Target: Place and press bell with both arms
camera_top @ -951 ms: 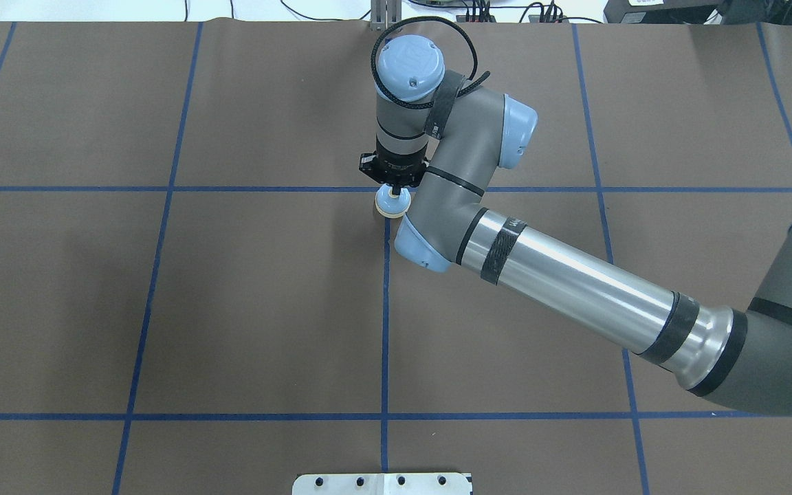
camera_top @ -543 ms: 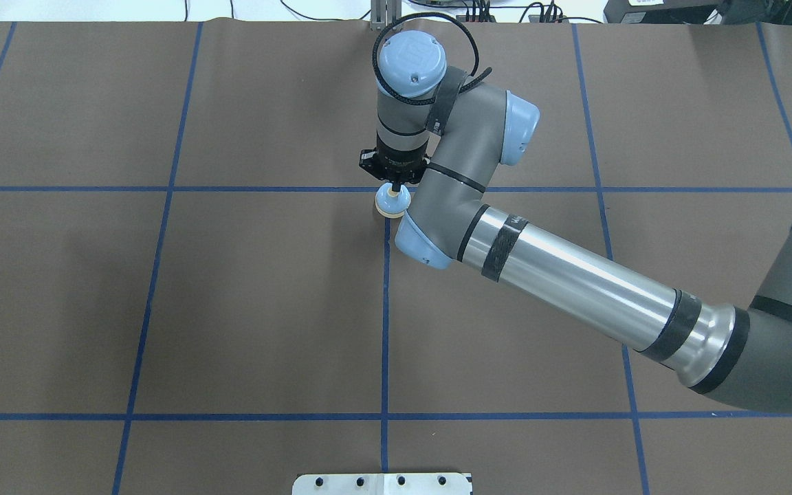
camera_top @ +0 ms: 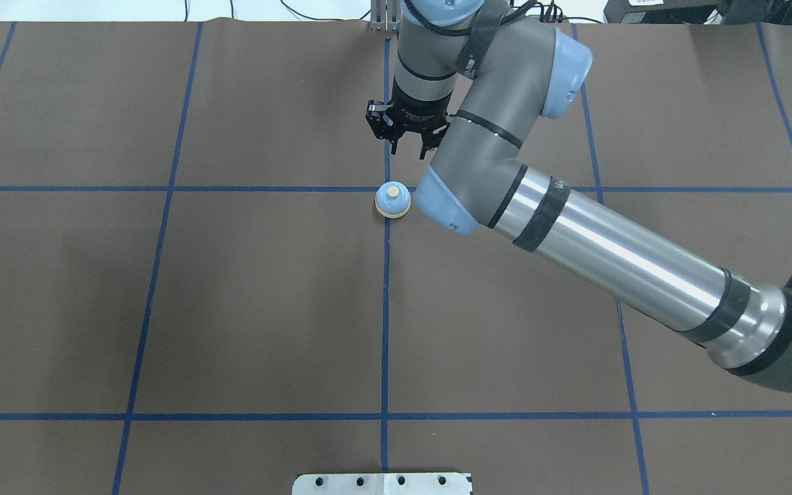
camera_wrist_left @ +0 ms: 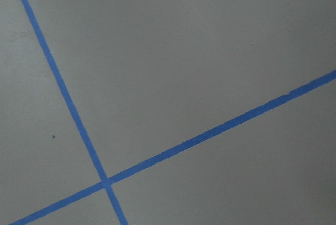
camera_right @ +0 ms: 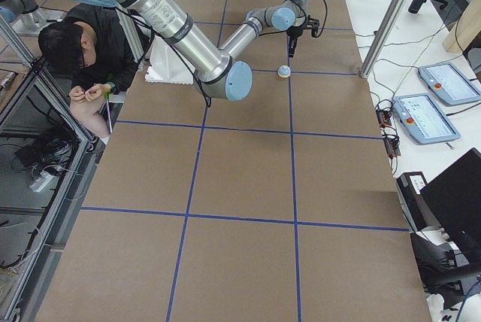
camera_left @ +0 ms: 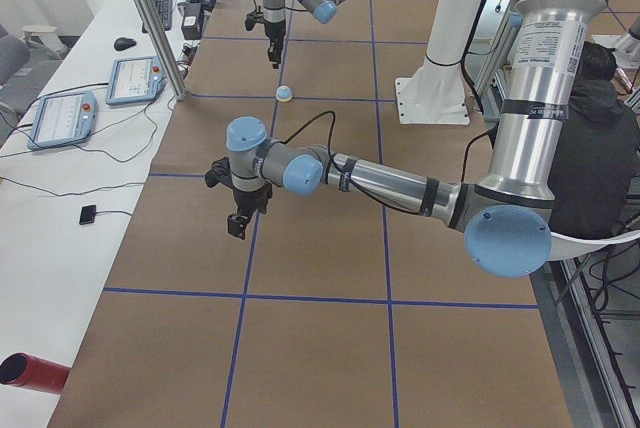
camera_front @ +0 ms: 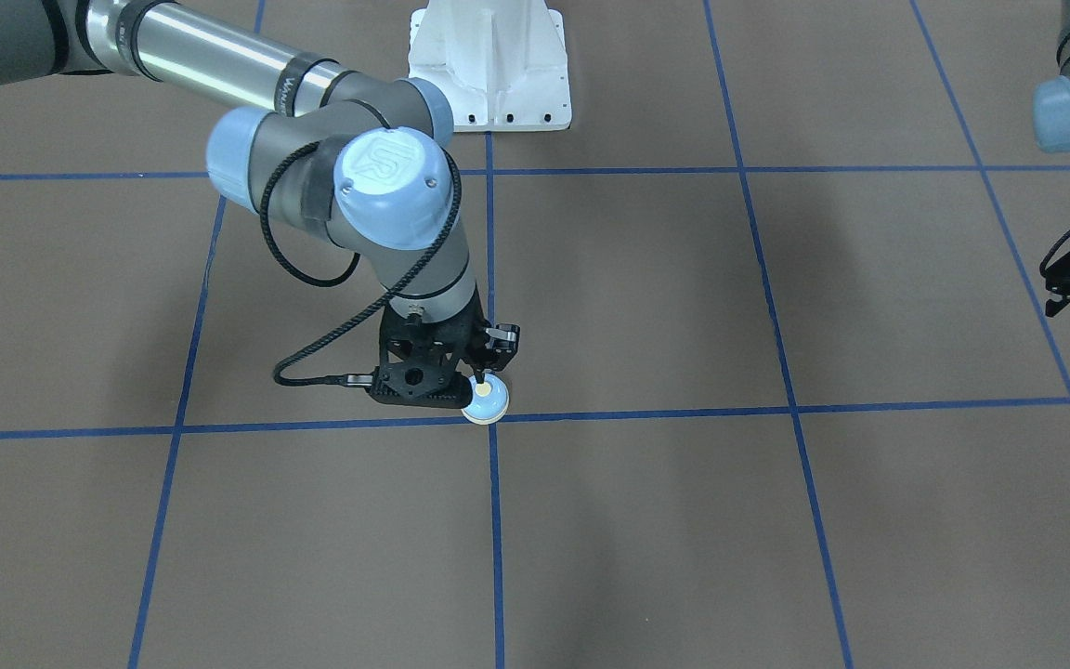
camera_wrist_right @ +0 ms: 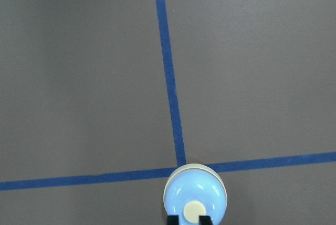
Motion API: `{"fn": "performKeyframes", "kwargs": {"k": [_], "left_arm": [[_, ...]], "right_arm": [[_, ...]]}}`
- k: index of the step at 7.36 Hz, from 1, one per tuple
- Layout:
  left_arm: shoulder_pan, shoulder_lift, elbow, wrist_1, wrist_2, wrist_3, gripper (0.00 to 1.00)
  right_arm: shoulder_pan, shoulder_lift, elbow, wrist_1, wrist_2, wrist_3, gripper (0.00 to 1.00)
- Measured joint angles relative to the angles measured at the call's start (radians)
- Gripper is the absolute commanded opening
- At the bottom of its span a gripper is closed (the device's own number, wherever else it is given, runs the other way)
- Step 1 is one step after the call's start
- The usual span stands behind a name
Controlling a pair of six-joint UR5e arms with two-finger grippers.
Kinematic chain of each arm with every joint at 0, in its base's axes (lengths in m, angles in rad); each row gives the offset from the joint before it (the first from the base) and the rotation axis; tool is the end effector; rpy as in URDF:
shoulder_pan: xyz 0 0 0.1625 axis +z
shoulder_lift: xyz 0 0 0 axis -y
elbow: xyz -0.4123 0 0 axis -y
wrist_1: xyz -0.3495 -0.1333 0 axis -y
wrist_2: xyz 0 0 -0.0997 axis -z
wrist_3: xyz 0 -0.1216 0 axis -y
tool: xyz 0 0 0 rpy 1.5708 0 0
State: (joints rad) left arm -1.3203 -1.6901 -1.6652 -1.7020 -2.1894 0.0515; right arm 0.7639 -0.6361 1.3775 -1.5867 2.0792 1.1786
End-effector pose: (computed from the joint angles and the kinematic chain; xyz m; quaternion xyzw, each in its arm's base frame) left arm 0.0676 -0.5173 0.5573 0.1329 0.3146 0.1928 0.9199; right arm -0.4791 -0.5616 0.1847 -0.0093 -0.4161 0.0795 0.9058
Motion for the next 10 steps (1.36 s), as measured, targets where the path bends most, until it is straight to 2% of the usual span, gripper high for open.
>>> {"fn": "performKeyframes", "kwargs": {"k": [2,4,6,8,10], "left_arm": [[-0.116,0.019,-0.010,0.105,-0.016,0.186,1.00],[-0.227,0.024,-0.015,0.214,-0.019,0.347,1.00],[-0.297,0.057,-0.017,0.248,-0.048,0.383,1.00],[-0.327,0.091,-0.015,0.252,-0.128,0.376,1.00],[-0.331,0.108,-0.014,0.253,-0.140,0.309,1.00]], "right_arm": [[0.087,-0.164,0.203,-0.076,0.052,-0.145,1.00],[0.191,-0.342,0.346,-0.091,0.123,-0.318,1.00],[0.320,-0.492,0.408,-0.093,0.189,-0.546,1.00],[0.462,-0.634,0.413,-0.094,0.239,-0.805,1.00],[0.579,-0.764,0.407,-0.095,0.273,-0.995,1.00]]}}
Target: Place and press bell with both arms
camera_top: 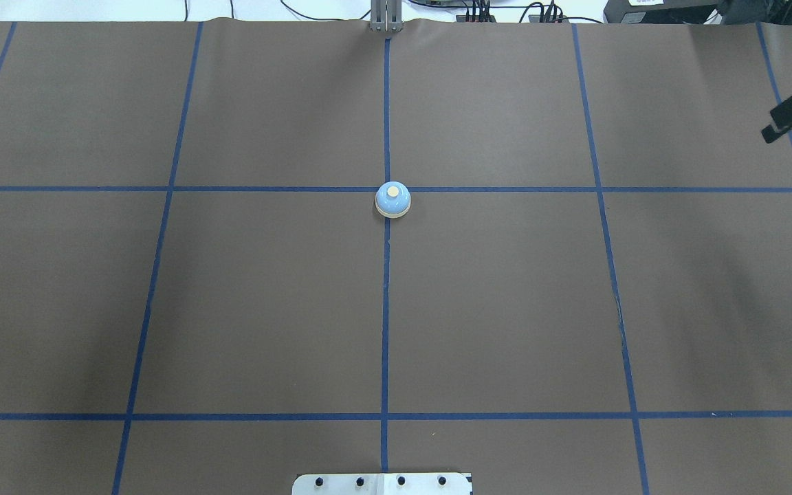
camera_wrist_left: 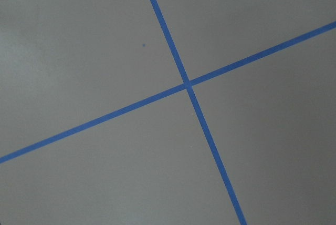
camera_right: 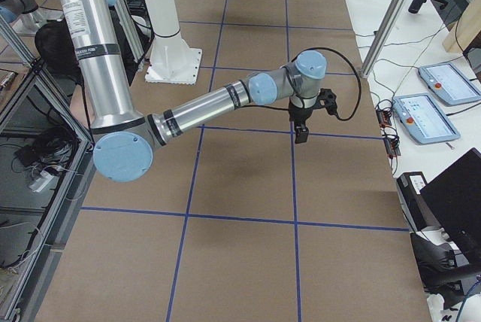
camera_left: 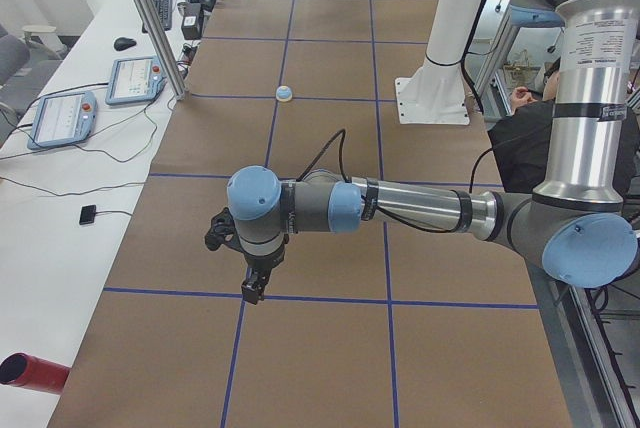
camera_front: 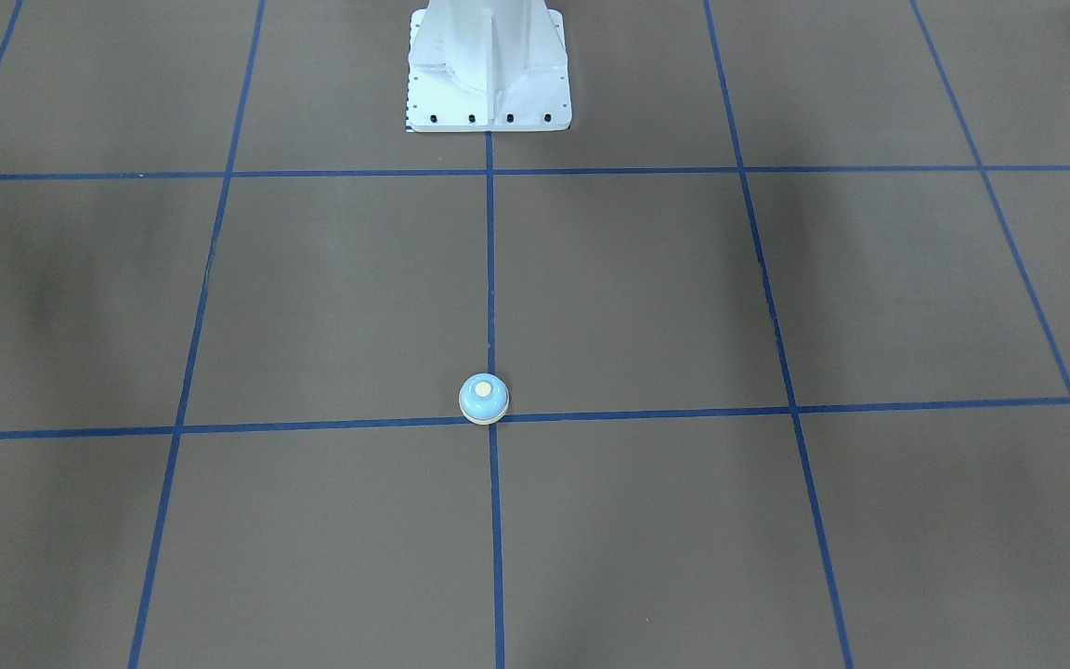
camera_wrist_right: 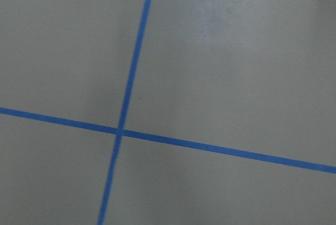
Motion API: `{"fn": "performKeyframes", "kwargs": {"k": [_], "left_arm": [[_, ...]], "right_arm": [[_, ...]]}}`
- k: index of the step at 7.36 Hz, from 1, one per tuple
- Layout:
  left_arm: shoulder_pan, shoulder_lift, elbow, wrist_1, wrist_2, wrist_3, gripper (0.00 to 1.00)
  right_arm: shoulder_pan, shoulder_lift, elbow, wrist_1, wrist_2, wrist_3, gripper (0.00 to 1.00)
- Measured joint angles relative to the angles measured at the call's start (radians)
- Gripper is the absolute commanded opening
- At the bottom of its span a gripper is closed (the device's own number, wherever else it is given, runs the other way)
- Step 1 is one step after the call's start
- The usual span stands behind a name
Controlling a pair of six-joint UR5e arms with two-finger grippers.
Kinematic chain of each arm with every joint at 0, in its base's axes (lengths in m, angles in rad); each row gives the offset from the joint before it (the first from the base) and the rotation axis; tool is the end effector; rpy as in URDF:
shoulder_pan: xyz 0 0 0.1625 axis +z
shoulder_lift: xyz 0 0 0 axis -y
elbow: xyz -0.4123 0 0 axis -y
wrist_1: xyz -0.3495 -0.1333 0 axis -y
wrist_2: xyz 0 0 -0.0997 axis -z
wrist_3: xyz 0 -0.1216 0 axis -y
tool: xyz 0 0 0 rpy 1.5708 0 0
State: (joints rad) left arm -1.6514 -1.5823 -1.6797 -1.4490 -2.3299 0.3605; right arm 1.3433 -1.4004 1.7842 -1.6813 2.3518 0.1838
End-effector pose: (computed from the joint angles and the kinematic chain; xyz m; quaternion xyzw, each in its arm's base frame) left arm -0.0858 -0.4458 0.6211 0.0804 0.3617 0.1293 0.9198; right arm -0.0693 -0.5108 0.4942 0.0463 -0.3949 -0.0719 0.9147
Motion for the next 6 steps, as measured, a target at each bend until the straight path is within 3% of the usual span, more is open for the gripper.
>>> {"fn": "performKeyframes", "kwargs": {"k": [3,6], "left_arm": [[0.002,0.020,-0.005,-0.008,-0.001,-0.122,1.00],[0.006,0.018,-0.005,-0.012,0.026,-0.148,1.00]], "right_arm": [[0.096,-0.179,-0.008,0.004,0.016,-0.195,1.00],[0.160,-0.246,-0.030,0.007,0.020,-0.338,1.00]]}}
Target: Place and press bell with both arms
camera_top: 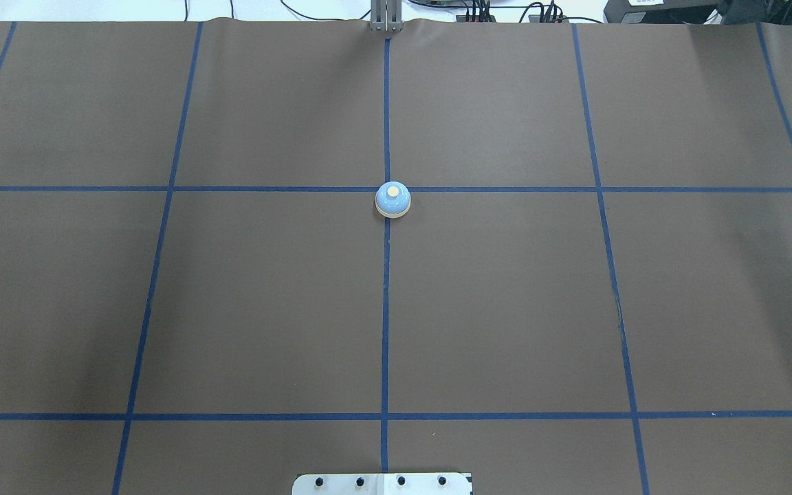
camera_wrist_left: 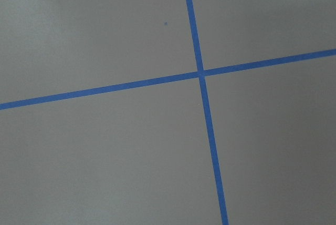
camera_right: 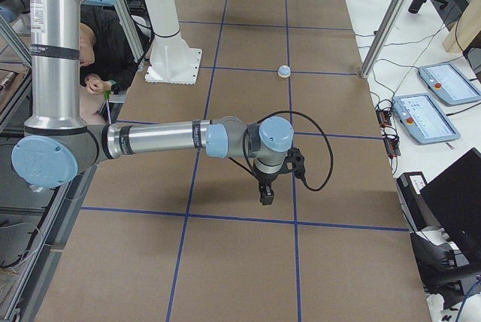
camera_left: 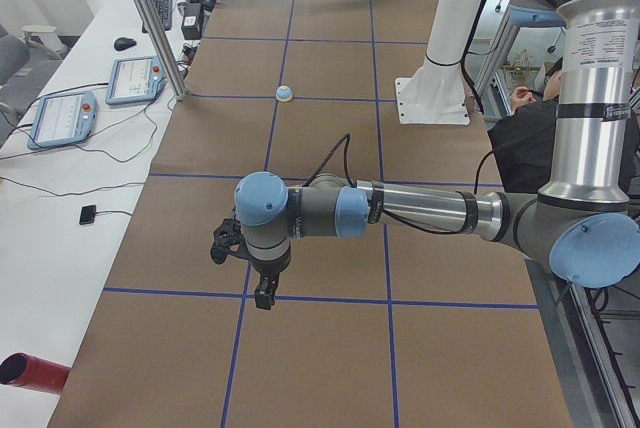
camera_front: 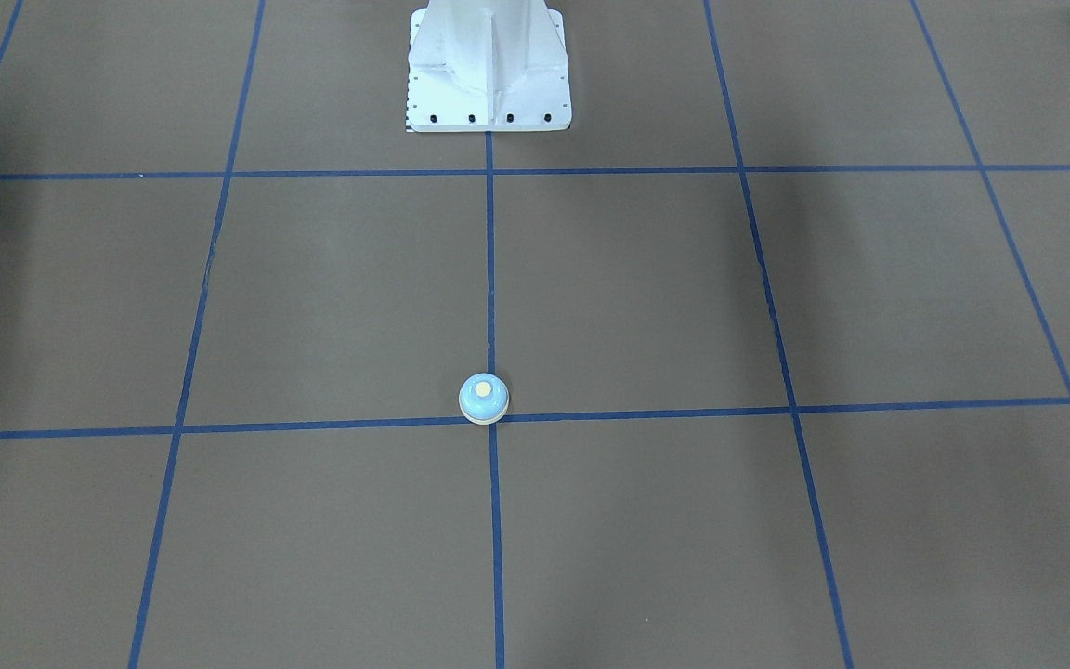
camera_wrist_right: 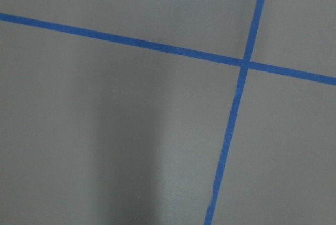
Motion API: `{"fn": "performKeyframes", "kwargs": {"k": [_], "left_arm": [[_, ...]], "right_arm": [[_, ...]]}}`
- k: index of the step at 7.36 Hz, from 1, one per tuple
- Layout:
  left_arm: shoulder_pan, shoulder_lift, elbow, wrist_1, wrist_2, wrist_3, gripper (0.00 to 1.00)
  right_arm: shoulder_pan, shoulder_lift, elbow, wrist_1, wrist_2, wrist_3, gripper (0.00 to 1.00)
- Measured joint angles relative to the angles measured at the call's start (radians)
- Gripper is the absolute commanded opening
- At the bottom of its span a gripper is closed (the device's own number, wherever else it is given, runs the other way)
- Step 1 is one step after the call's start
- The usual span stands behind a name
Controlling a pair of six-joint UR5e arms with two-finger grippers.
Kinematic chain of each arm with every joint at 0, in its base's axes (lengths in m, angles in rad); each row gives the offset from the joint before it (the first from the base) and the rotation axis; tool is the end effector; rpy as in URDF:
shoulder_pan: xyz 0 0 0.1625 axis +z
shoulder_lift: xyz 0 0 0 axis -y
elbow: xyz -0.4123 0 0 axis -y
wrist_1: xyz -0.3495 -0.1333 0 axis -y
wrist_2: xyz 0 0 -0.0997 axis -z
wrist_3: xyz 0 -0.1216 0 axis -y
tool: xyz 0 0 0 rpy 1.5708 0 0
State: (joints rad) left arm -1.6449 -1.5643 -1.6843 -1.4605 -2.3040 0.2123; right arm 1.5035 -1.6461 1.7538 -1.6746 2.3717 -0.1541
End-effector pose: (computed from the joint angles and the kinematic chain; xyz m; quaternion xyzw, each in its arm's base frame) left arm -0.0847 -0.4392 0.6281 0.0496 0.3550 0.0639 0.9314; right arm 0.0179 -0.4186 0.6203 0.0187 -0.3894 -0.1025 0.9152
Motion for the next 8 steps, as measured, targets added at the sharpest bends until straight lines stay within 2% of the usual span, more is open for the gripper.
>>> {"fn": "performKeyframes", "kwargs": {"k": [3,6,8], "left_arm": [[0.005,-0.004,-0.001,-0.002,0.062,-0.001,1.00],[0.014,-0.002,0.005,-0.001,0.067,-0.002,1.00],[0.018,0.003,0.005,-0.003,0.065,-0.004,1.00]], "right_arm": [[0.023,-0.008,-0.014,0.009,-0.007,-0.010,1.00],[0.097,-0.005,-0.036,-0.003,0.009,-0.009,1.00],[0.107,0.000,-0.037,-0.006,0.018,0.000,1.00]]}}
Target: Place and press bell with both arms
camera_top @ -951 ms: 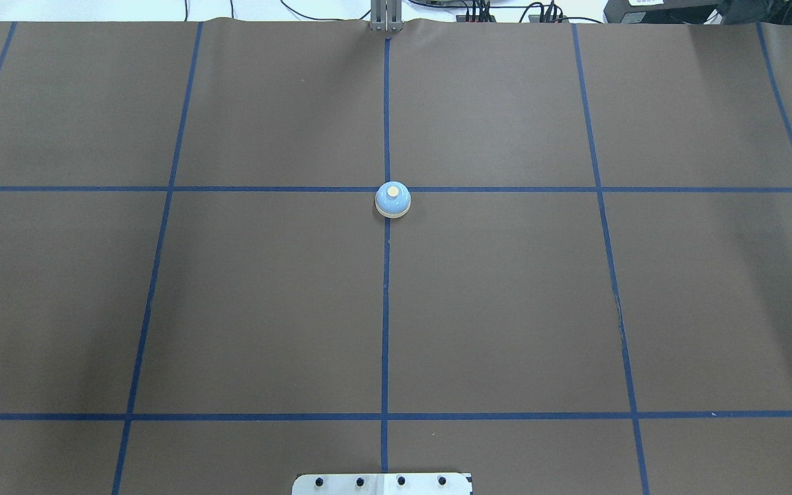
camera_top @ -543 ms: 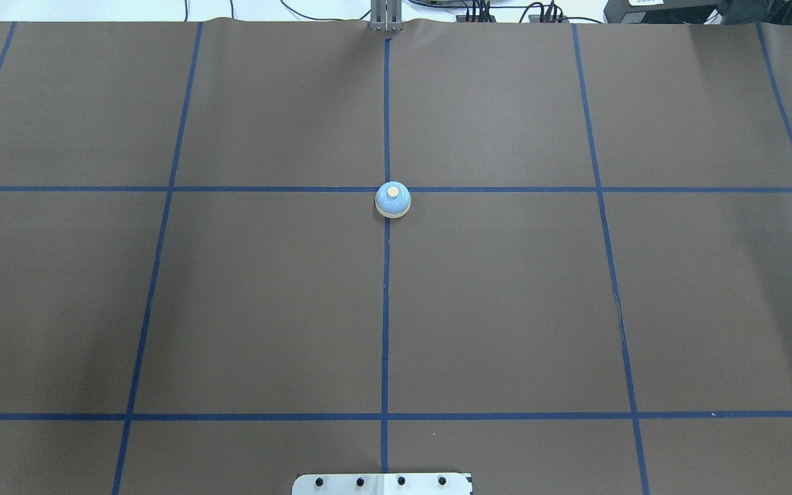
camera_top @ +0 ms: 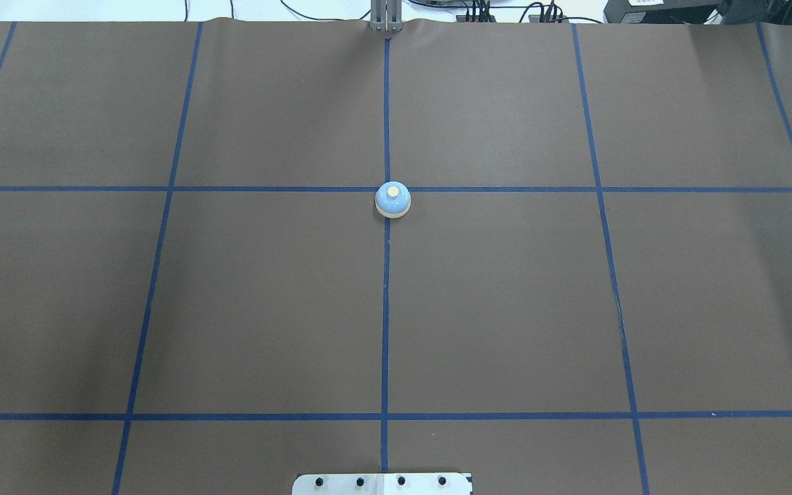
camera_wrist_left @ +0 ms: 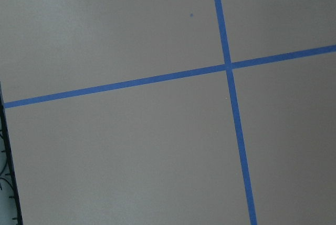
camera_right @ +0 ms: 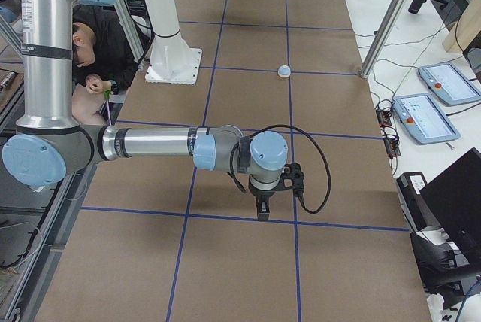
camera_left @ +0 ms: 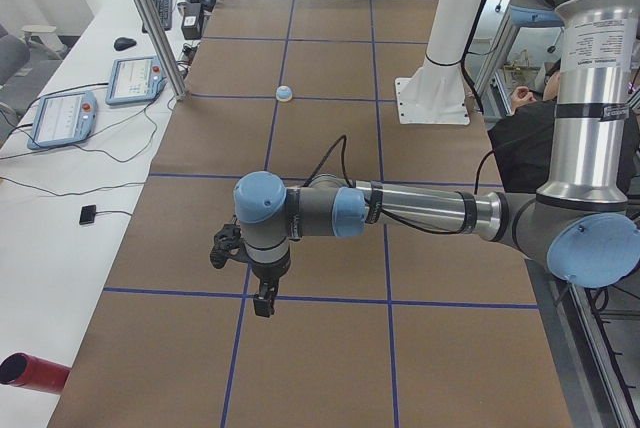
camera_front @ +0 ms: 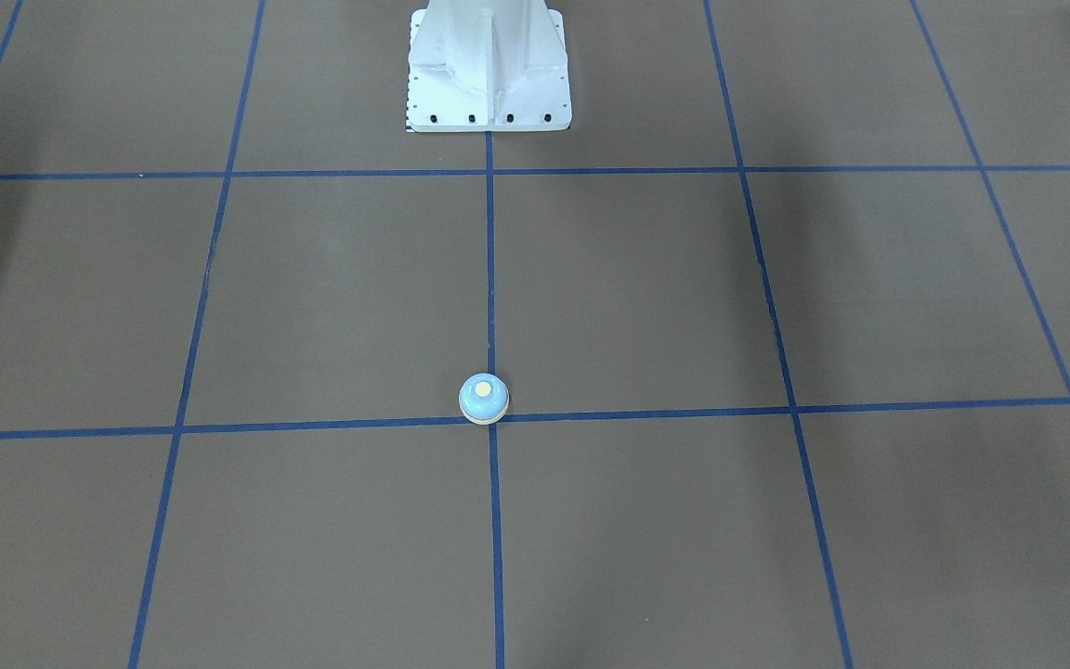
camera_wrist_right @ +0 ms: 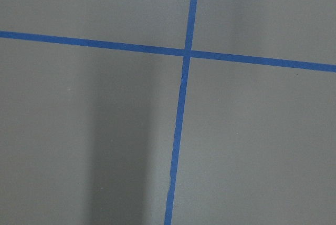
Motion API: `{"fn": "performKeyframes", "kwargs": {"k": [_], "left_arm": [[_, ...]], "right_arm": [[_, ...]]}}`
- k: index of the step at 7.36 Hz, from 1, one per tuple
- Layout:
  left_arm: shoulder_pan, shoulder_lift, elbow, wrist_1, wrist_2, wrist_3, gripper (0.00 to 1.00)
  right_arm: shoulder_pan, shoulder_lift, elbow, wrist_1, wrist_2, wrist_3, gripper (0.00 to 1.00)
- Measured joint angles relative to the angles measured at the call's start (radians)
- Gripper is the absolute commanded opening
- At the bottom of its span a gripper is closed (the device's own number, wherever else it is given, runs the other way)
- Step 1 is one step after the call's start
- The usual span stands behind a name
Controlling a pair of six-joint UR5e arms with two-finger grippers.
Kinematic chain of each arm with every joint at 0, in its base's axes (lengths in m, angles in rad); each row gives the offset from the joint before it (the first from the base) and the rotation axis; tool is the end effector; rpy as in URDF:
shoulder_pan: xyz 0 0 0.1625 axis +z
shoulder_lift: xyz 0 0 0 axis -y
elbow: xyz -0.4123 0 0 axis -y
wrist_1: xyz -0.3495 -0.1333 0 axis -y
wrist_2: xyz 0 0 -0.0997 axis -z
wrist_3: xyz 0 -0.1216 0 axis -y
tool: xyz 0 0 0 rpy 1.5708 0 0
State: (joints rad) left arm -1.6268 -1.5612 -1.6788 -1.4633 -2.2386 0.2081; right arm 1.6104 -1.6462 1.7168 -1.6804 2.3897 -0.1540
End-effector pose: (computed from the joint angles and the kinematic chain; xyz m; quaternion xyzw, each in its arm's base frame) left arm -0.0827 -0.4387 0.6368 0.0389 0.3254 0.0703 0.9421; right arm 0.0608 -0.4119 0.6359 0.0207 -0.3979 -0.0447 0.9161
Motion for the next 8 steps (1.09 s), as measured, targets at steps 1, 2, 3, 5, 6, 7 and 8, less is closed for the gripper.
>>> {"fn": "performKeyframes", "kwargs": {"k": [1,2,3,5,6,7,8], "left_arm": [[0.000,0.007,-0.001,-0.003,-0.001,-0.002,1.00],[0.001,0.023,-0.003,-0.016,-0.002,-0.008,1.00],[0.003,0.044,-0.006,-0.051,-0.003,-0.027,1.00],[0.013,0.094,-0.010,-0.171,-0.010,-0.110,1.00],[0.019,0.108,-0.012,-0.205,-0.026,-0.137,1.00],[0.025,0.114,-0.019,-0.218,-0.053,-0.155,1.00],[0.032,0.116,-0.034,-0.220,-0.071,-0.168,1.00]], "right_arm": [[0.000,0.003,-0.001,-0.001,0.004,0.004,1.00],[0.000,0.006,-0.001,-0.001,0.020,0.012,1.00],[0.000,0.007,-0.002,-0.001,0.046,0.018,1.00],[0.000,0.004,-0.002,0.001,0.075,0.023,1.00],[0.000,0.000,-0.001,0.004,0.079,0.023,1.00],[0.000,-0.004,0.000,0.007,0.081,0.023,1.00],[0.000,-0.007,-0.001,0.009,0.081,0.024,1.00]]}}
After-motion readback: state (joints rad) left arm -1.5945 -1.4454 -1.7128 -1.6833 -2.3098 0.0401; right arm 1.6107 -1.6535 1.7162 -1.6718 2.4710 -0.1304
